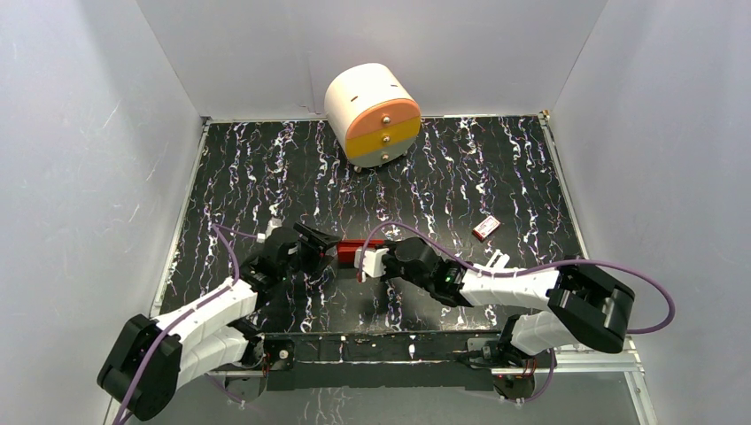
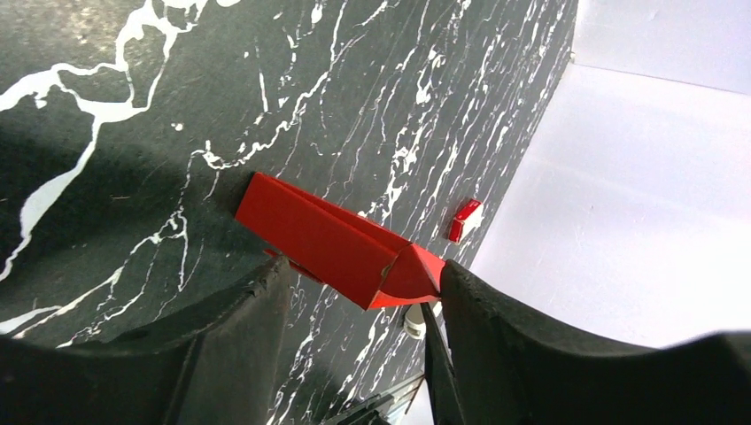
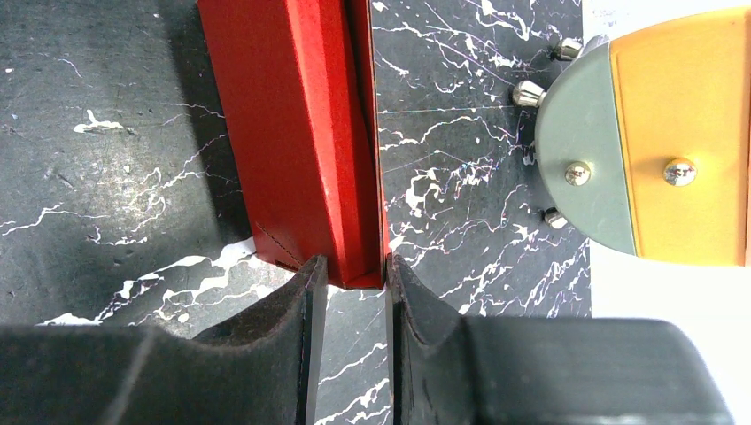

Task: Fold the paper box

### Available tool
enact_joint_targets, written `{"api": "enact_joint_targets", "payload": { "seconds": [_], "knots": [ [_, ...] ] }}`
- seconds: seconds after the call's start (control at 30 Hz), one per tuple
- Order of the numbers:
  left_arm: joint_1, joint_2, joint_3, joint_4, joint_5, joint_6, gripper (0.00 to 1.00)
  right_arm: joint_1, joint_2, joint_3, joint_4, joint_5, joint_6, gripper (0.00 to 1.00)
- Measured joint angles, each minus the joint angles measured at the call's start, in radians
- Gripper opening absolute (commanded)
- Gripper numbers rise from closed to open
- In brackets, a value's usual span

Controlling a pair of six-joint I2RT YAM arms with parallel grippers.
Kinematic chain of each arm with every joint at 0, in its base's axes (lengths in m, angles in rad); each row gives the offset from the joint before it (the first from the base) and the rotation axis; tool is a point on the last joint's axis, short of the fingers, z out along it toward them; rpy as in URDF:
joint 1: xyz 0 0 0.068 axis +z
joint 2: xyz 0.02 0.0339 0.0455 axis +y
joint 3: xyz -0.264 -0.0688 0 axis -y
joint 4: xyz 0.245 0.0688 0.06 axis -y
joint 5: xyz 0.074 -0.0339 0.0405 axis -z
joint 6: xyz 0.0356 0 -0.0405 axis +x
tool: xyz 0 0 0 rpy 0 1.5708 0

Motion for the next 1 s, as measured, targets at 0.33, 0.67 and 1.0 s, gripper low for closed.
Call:
{"api": "enact_joint_targets", "payload": {
  "seconds": [0.33,0.67,1.0],
  "knots": [
    [0.005,0.025,0.0,0.053,0.03,-0.015,0.45,0.001,0.021,0.018,0.0,0.011,0.003,0.27],
    [0.013,0.046,0.0,0.073,0.034,-0.008,0.2,0.001,0.045,0.038,-0.003,0.044,0.023,0.24],
    [0.024,0.08,0.0,0.135,0.034,0.0,0.07,0.001,0.052,0.04,-0.002,0.087,0.05,0.2]
  ]
}}
